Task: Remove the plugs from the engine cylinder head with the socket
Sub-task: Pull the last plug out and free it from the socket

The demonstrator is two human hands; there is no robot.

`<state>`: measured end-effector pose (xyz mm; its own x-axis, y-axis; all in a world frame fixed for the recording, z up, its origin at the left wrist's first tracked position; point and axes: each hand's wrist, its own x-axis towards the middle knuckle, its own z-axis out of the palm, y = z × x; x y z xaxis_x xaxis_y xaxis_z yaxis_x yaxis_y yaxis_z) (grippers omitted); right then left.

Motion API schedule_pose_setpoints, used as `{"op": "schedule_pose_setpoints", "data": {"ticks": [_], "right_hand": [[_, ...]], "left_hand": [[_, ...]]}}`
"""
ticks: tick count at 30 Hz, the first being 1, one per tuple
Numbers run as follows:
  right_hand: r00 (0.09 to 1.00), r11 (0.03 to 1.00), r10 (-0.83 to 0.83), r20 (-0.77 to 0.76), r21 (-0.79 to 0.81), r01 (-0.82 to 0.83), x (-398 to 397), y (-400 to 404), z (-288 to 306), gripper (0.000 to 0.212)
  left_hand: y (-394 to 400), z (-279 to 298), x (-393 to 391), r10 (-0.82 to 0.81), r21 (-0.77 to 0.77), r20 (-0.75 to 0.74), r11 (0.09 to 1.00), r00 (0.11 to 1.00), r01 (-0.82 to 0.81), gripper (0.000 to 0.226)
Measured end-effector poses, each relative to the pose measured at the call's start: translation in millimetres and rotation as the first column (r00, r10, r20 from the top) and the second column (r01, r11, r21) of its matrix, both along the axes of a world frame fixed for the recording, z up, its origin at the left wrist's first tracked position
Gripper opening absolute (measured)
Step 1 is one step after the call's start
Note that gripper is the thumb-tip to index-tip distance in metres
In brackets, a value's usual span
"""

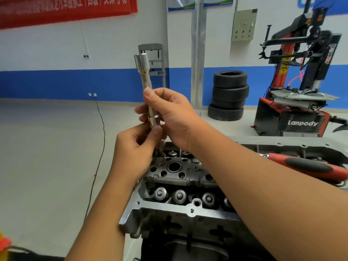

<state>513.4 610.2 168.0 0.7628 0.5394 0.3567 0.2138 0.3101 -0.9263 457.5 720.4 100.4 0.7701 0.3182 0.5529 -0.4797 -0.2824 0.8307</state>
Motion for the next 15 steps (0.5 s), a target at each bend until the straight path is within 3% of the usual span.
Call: {"op": "schedule_pose_setpoints", "data": {"ticks": [3, 8, 12, 15], "right_hand": [[1.000, 1.000, -0.017, -0.001, -0.013, 0.017, 0.5, 1.1, 0.6, 0.026], [0.999, 0.999, 0.031, -0.030, 0.024, -0.030, 2.1, 2.7, -2.5, 0.022], [1.000, 1.000, 0.015, -0.006, 0.007, -0.015, 4.2, -1.6, -3.7, 0.020], [1.000, 1.000, -0.002, 0.003, -0.030, 0.002, 3.4, -1.4, -1.8, 0.021]], "left_hand": [[2.2, 0.2, -0.3, -0.092, -0.078, -0.019, 0.993, 0.996, 0.090, 0.024], [2.1, -2.2, -2.1, -0.013, -0.115, 0.033, 0.993, 0.999, 0.017, 0.013], [1.7, -4.0, 0.4, 0.038, -0.034, 0.036, 0.999, 0.999, -0.036, 0.013], [5.2, -1.4, 0.1, -0.072, -0.040, 0.006, 0.997, 0.997, 0.072, 0.025]]}}
